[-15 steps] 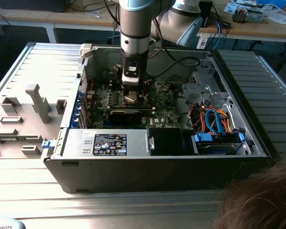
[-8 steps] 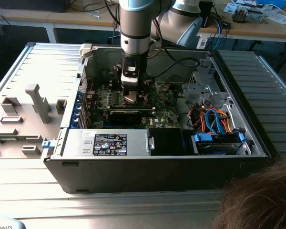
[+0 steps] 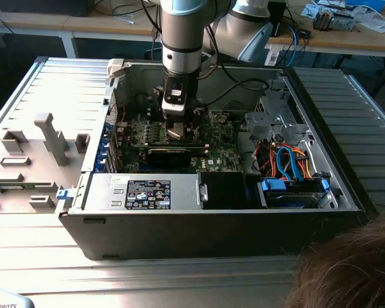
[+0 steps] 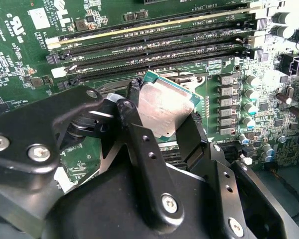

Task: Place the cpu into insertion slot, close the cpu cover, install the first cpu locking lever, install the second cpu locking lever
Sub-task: 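Place the cpu into insertion slot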

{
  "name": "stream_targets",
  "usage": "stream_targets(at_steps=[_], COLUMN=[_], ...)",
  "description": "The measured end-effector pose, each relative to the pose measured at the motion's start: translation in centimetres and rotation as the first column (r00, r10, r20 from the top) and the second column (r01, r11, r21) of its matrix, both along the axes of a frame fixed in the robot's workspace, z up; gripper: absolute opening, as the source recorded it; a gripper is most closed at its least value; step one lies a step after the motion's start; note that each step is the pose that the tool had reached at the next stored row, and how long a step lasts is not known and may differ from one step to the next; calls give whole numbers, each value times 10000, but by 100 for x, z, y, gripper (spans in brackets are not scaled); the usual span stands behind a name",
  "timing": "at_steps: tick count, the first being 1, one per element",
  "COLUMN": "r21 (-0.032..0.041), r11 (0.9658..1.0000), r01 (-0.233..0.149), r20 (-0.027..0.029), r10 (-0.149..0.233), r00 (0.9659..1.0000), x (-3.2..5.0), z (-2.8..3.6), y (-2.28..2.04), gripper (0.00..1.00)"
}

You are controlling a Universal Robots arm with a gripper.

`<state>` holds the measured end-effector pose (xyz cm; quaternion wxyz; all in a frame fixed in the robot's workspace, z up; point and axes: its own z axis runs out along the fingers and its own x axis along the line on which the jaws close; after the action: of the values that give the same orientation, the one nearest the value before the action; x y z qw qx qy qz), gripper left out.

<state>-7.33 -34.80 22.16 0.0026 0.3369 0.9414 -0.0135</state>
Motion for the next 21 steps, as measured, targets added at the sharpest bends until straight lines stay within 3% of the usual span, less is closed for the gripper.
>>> stream_targets(at_steps=[21], r21=[-27], r11=[9971], r01=[759], r20=[2], r10=[-759], r00=[9971], x=[0], z=[-15], y=[0], gripper=[54])
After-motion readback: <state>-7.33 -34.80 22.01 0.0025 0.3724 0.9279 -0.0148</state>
